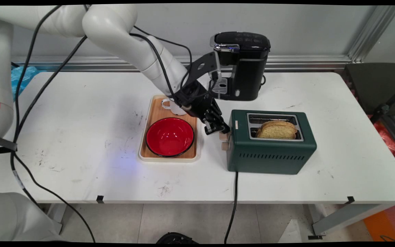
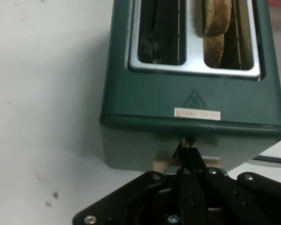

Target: Press the toaster switch

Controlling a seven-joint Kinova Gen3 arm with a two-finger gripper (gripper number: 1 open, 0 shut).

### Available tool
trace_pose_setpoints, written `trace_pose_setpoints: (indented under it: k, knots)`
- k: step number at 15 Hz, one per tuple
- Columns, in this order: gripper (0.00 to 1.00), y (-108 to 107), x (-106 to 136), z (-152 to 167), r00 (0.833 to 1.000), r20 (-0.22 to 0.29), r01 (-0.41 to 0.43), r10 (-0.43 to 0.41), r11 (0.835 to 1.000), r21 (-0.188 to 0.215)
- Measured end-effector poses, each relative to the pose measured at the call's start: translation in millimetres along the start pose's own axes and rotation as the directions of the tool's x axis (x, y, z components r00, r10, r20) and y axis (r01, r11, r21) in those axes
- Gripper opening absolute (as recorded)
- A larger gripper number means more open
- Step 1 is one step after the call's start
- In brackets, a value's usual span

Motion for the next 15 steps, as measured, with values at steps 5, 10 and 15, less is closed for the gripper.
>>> trace_pose_setpoints:
  k: [5,10,15]
  knots:
    - [0.0,1,-7,6,1.0,0.014,0.01,-0.01,1.0,-0.002]
    - [0.0,0,-15,10,0.999,0.03,0.02,-0.02,1.0,-0.003]
    - [0.0,0,-23,11,0.999,0.046,0.028,-0.028,1.0,-0.002]
